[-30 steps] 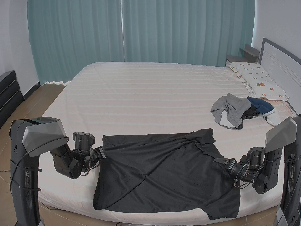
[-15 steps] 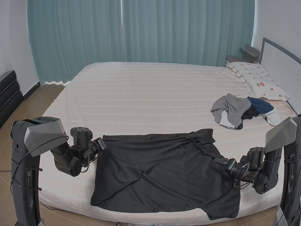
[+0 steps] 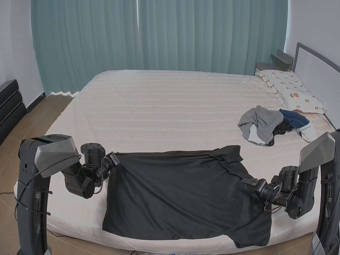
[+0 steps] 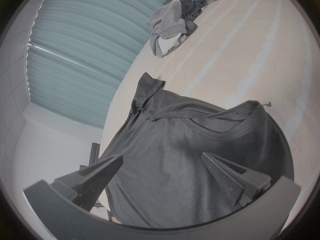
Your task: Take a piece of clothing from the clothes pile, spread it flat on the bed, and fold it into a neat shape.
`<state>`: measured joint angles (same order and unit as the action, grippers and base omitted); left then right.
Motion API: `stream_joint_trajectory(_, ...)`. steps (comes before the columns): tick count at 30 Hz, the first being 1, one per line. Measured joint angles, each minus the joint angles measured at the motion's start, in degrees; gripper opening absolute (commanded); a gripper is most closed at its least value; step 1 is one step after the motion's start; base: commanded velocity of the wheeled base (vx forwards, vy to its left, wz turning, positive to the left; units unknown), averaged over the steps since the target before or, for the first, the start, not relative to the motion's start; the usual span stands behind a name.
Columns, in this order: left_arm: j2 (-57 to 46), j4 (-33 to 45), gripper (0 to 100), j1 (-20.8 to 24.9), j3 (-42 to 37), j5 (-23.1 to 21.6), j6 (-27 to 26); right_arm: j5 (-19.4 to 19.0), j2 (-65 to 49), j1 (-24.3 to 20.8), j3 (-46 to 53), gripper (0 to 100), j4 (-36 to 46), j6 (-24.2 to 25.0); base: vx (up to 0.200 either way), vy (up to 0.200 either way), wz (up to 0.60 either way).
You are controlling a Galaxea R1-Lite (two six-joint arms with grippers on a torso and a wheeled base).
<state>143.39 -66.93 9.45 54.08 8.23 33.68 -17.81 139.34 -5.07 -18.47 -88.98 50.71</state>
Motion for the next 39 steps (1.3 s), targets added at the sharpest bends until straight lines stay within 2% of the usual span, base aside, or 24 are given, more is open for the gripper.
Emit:
stream_joint_trajectory(10,1.4,0.0,0,0.0,0.6,-0.1,-0.1,0.0,0.0,0.0,0.0,100,0.0,0.0,0.000,0.000,0.00)
stream_joint_trajectory(11,1.5,0.0,100,0.0,0.6,-0.2,-0.1,0.0,0.0,0.0,0.0,100,0.0,0.0,0.000,0.000,0.00)
stream_joint_trajectory(25,2.5,0.0,100,0.3,-0.1,-0.9,0.6,-0.1,-0.3,0.6,-1.1,100,0.0,0.6,0.000,0.000,0.00)
stream_joint_trajectory(35,-3.4,0.7,100,0.2,-3.0,-1.8,9.1,3.1,-5.0,2.5,-3.9,100,0.5,1.6,0.000,0.000,0.00)
stream_joint_trajectory(39,-6.8,1.7,100,0.6,-5.5,-2.2,10.0,3.5,-6.2,3.0,-7.0,100,7.1,1.0,0.000,0.000,0.00)
